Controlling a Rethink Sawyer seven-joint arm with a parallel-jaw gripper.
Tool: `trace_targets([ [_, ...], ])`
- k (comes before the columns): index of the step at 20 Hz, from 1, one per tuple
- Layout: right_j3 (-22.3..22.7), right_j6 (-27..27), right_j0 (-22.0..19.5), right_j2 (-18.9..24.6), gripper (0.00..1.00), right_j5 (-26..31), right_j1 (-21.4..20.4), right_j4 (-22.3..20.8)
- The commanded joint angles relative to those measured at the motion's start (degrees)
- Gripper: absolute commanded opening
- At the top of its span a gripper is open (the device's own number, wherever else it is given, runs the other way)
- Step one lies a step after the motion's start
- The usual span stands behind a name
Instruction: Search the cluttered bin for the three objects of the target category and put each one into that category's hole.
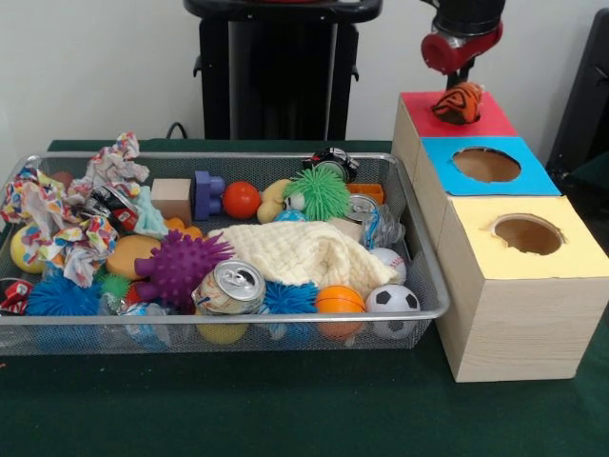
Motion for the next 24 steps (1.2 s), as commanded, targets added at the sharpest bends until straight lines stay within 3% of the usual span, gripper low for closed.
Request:
trace_targets([
  [1, -4.81, -4.34, -5.88, 0.42, 0.0, 2.12, 0.38, -6.11],
  [4, -5.64, -4.97, -7.14, 1.24, 0.0, 3.28, 1.31, -6.85],
  [9, -4.86, -1.62, -5.75, 0.31, 0.0, 1.14, 1.18, -8.18],
  [13, -2.87, 3.13, -2.37, -1.7, 0.0, -1.07, 0.07, -8.22],
  [18, 1.28, 9.96, 2.92, -3.54, 0.0, -2.82, -2.51, -5.12],
  [24, 2.1, 11.58, 5.98, -5.32, 0.0, -4.19, -2.3, -3.06],
])
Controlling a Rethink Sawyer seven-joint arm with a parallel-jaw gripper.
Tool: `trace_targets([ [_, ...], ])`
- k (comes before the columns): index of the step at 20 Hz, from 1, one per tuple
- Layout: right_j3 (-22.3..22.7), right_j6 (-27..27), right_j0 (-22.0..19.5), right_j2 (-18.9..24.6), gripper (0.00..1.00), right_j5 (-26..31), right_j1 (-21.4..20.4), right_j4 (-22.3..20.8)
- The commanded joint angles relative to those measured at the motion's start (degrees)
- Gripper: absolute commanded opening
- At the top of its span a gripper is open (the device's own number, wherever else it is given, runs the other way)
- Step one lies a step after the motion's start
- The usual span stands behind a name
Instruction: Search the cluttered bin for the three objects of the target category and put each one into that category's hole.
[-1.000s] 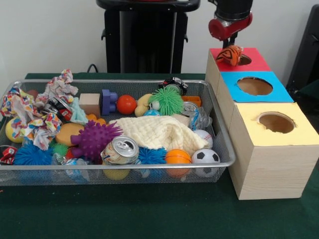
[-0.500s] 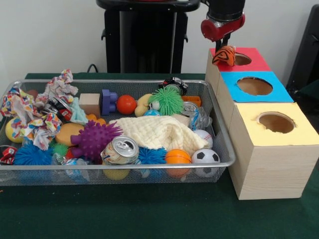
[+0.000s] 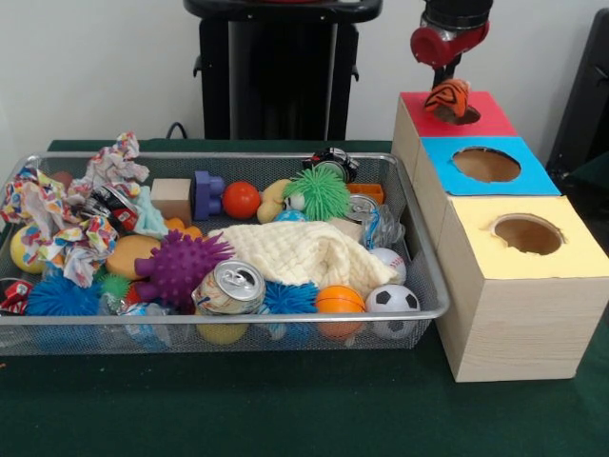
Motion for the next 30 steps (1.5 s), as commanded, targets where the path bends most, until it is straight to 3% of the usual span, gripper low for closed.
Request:
trace_targets([
  [1, 1.48, 11.59, 2.41, -3.22, 0.0, -4.31, -0.12, 0.46],
  [23, -5.22, 10.26, 5.08, -7.16, 0.0, -12.04, 10.17, -0.87],
  [27, -5.87, 11.29, 6.5, -8.17, 0.0, -14.26, 11.18, -0.52],
  [30, -5.98, 9.73, 5.91, -7.36, 0.0, -12.18, 9.72, 0.14],
])
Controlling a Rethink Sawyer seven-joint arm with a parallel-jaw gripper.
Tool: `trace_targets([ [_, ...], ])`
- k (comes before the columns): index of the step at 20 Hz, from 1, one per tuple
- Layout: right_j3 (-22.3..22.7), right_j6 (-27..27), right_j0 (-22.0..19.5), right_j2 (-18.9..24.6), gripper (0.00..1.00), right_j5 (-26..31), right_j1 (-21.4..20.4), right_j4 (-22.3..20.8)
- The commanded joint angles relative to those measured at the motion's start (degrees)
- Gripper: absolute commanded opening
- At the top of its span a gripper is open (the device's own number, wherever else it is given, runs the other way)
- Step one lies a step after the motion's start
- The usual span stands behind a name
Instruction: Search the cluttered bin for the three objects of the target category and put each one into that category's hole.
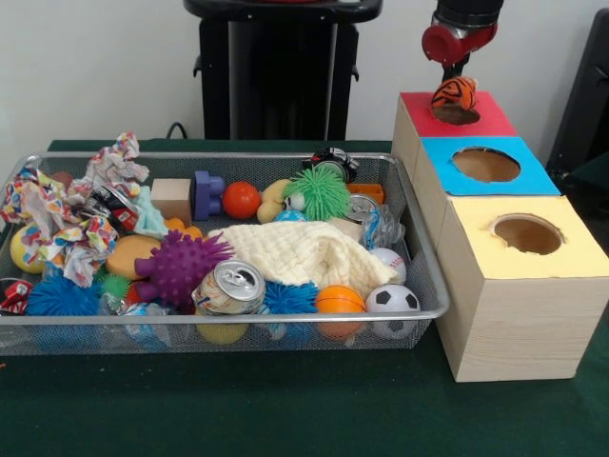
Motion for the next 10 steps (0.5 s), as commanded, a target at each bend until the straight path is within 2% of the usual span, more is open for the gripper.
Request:
trace_targets([
  [1, -6.07, 8.98, -0.4, -1.61, 0.0, -7.83, 8.59, -0.9],
  [4, -6.61, 6.4, -1.47, 0.23, 0.0, -3.44, 6.99, 0.43],
  [10, -9.36, 5.99, -0.31, 0.63, 0.0, -1.32, 8.98, 1.33],
])
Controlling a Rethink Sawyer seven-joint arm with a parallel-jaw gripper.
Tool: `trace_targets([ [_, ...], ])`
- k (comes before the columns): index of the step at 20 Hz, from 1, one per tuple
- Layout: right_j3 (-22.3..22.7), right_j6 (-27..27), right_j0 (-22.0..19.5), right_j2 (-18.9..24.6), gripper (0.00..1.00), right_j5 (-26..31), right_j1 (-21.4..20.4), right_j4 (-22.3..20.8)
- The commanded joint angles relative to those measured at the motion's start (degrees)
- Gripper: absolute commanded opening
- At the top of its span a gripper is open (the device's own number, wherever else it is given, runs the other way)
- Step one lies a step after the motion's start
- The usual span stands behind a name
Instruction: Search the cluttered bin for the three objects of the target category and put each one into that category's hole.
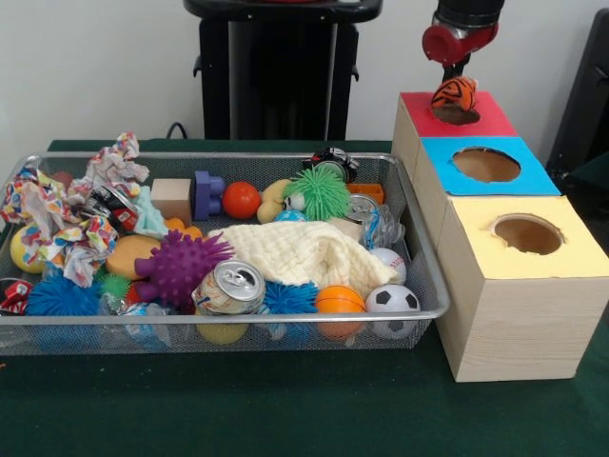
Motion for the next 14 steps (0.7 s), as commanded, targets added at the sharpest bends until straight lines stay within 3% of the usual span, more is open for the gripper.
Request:
trace_targets([
  [1, -9.95, 5.91, -0.27, 1.0, 0.0, -1.43, 9.41, 0.61],
  [14, -14.46, 5.4, 1.98, 0.26, 0.0, -0.49, 11.43, -1.52],
])
